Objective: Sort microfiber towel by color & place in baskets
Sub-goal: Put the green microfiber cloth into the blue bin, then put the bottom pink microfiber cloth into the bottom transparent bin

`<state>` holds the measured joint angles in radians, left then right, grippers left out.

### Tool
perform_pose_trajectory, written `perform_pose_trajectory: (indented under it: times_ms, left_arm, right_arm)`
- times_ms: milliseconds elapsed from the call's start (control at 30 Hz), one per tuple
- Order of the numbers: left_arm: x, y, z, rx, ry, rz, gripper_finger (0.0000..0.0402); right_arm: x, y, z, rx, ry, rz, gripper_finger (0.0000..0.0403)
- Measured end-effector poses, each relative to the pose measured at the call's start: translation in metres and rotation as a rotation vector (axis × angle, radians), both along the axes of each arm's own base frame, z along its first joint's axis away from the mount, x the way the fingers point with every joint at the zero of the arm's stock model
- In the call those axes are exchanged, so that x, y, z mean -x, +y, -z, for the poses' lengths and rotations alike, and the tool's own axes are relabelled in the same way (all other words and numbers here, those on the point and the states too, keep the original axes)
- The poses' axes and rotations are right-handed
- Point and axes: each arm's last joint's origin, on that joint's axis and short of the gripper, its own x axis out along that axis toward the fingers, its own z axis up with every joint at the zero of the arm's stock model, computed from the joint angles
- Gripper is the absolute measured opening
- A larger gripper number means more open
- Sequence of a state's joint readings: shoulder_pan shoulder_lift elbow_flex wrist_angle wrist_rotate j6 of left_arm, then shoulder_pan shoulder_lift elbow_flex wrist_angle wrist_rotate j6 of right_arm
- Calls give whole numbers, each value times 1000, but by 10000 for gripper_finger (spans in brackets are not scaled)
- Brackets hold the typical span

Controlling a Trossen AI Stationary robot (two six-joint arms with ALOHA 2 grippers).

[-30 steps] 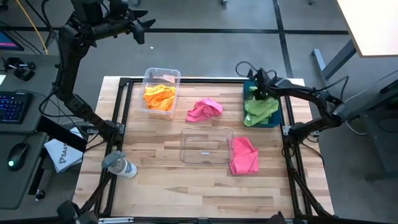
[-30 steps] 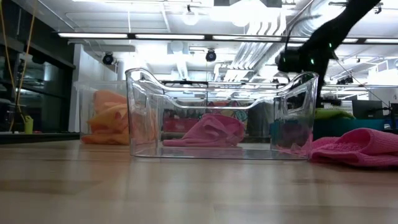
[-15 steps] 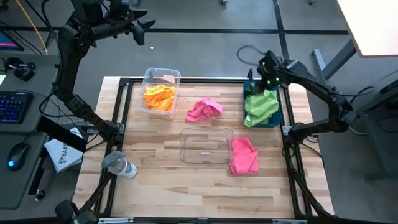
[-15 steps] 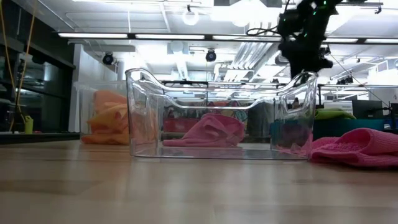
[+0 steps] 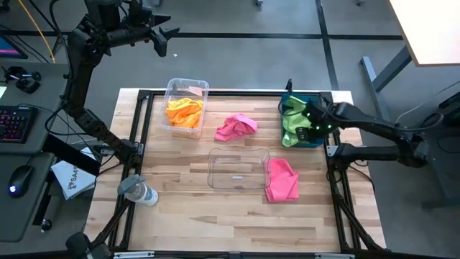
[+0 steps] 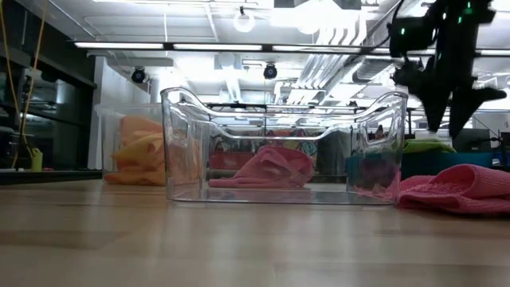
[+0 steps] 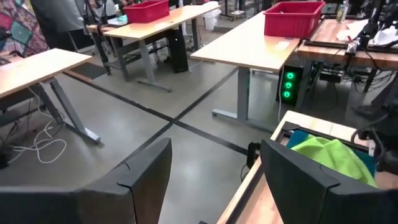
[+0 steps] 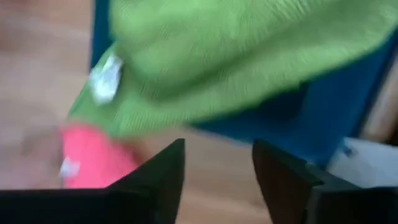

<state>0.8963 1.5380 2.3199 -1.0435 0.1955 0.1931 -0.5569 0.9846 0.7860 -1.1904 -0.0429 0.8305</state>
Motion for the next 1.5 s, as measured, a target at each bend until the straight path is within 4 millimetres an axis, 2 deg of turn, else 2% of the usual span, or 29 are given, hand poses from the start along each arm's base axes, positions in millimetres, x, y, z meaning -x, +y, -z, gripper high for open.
perform_pose_trajectory:
  times_ms: [133, 233, 300, 367, 500, 567, 767, 900, 1000, 1167, 1300, 1400, 1500]
  left_arm:
    - [0, 0, 0, -28, 21, 8, 234]
    - [0, 0, 0, -41, 31, 13, 234]
    - [0, 0, 0, -44, 34, 14, 234]
    - [0, 0, 0, -49, 38, 15, 234]
    - [0, 0, 0, -51, 41, 6, 234]
    - [1, 1, 0, -54, 46, -14, 234]
    - [1, 1, 0, -55, 50, -31, 234]
    - [1, 1, 0, -56, 49, -31, 234]
    - [1, 1, 0, -55, 49, -31, 234]
    - [1, 1, 0, -55, 48, -31, 234]
    - [1, 1, 0, -47, 41, -35, 234]
    - [1, 1, 0, -47, 42, -34, 234]
    - [1, 1, 0, -44, 45, -34, 234]
  right_arm:
    - [-8, -7, 30, 76, -30, 81, 117]
    - [-12, -10, 46, 61, -2, 97, 67]
    - [-16, -13, 50, 77, 17, 104, 34]
    - [-20, -19, 46, 122, 19, 122, 10]
    - [-28, -34, 25, 278, 20, 150, 14]
    - [-27, -42, 25, 291, 48, 146, 16]
    - [-28, -55, 59, 167, 98, 81, 3]
    - [-31, -56, 74, 99, 136, 56, 18]
    - [-33, -57, 60, 90, 138, 22, 51]
    - [-34, -55, 7, 188, 67, -68, 134]
    - [-26, -47, -29, 152, 46, -143, 211]
    - [-23, -38, -55, 98, -60, -196, 259]
    - [-24, -18, -74, 16, -234, -246, 286]
